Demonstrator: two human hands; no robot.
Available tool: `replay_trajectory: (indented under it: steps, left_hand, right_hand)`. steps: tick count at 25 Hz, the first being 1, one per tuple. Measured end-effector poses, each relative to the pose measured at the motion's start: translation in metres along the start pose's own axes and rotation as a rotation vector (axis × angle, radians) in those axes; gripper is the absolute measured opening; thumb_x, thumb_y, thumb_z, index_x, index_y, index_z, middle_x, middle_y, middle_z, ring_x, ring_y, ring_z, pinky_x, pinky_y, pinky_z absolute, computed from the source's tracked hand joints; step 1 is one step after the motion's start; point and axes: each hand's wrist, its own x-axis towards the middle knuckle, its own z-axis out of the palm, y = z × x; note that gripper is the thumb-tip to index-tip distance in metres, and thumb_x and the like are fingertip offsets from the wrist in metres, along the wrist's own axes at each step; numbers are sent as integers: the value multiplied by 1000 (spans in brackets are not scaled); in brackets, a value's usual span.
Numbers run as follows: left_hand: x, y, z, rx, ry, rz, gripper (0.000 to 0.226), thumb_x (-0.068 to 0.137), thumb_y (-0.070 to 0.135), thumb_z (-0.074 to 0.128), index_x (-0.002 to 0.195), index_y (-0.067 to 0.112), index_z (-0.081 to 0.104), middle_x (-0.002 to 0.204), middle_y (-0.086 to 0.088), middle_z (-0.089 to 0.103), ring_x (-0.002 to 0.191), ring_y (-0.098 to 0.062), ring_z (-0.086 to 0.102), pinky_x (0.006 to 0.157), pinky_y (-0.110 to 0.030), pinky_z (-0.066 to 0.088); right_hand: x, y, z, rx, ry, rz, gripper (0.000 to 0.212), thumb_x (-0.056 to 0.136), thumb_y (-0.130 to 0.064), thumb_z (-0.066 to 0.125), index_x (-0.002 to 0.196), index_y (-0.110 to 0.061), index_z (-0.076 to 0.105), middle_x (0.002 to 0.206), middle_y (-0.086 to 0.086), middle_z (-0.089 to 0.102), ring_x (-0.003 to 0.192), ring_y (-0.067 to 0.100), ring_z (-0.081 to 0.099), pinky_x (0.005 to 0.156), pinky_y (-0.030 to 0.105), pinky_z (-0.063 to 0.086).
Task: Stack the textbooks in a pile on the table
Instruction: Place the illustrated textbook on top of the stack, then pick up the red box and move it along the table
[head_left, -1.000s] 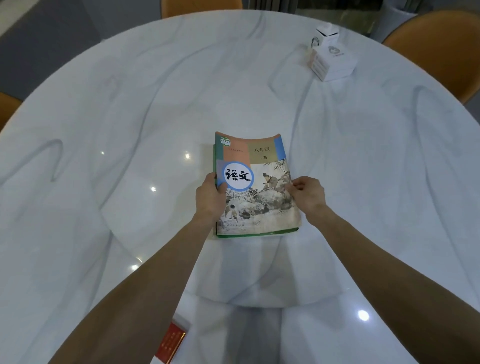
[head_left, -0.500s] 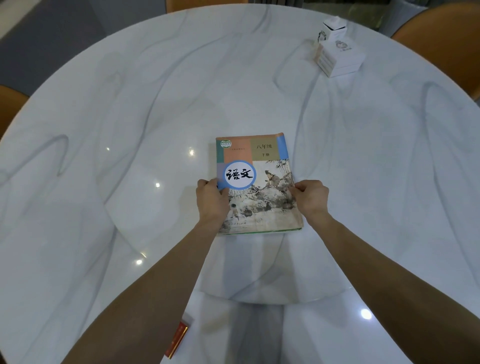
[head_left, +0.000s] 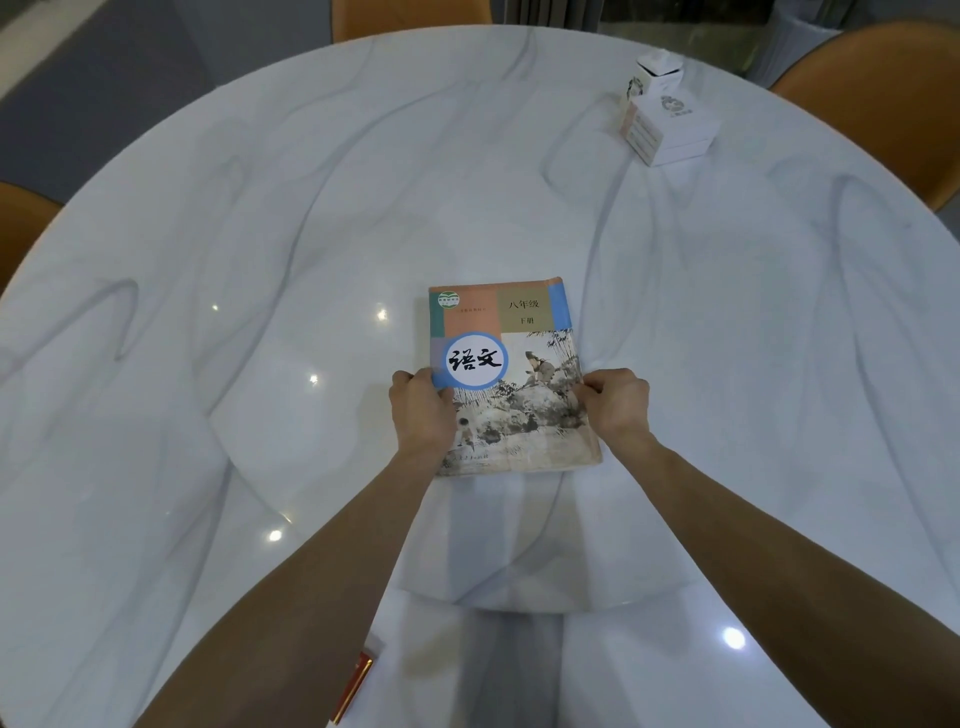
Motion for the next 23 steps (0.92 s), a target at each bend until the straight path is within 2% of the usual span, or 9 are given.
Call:
replay_trajectory:
  steps: [3,6,7,9,10,12,16,23]
  left_hand:
    - [-1,2,0,36,-14,8,28,94,7,51,120,-2,57,120,-22,50,108,-36,54,91,-35,45]
    - [-4,3,-5,24,-37,0,27,94,9,51,118,-2,58,119,-22,52,107,-36,55,90,-36,46]
    - [-6,1,-8,25,-41,-4,29,94,11,51,119,-1,58,119,-22,54,107,-36,56,91,-37,46]
    - [-11,-4,-16,49,-50,-3,31,96,16,50,122,2,57,118,-20,58,108,-34,57,91,-39,47]
    - [-15,-8,-21,77,-55,11,32,96,19,48,123,4,57,119,-19,59,109,-33,57,90,-40,48]
    - [-22,-13,-31,162,-69,65,32,97,22,45,123,7,57,120,-16,59,111,-31,56,89,-40,49]
    - [-41,-18,-53,303,-61,213,35,97,25,44,126,10,55,122,-13,58,116,-28,52,92,-40,49]
    - [-96,-45,-92,306,7,283,36,96,25,45,129,13,53,123,-10,59,117,-26,50,92,-38,48]
  right_hand:
    - [1,-2,1,-15,-12,12,44,89,-12,59,47,-12,44,45,2,39,60,24,39,46,24,26]
    - [-2,-3,-1,-40,-26,23,36,91,-16,57,56,-10,52,48,1,44,64,25,46,51,24,32]
    - [-5,-5,-3,-52,-30,24,30,91,-17,56,63,-6,58,54,6,52,68,28,51,56,26,38]
    - [-14,-8,-6,-119,-33,6,25,93,-18,52,88,2,67,83,18,66,85,34,61,71,35,49]
    - [-21,-10,-7,-191,-18,-27,27,94,-18,49,101,2,66,97,20,66,93,36,62,78,38,50]
    - [-33,-14,-12,-391,25,-152,31,95,-19,43,112,-2,62,109,18,63,101,35,60,86,39,47]
    - [-59,-25,-22,-554,44,-351,30,93,-19,42,108,-2,60,106,18,63,98,35,59,84,38,43]
    - [-127,-44,-10,-443,58,-604,24,85,-17,57,99,-1,69,92,19,68,88,38,64,76,41,51]
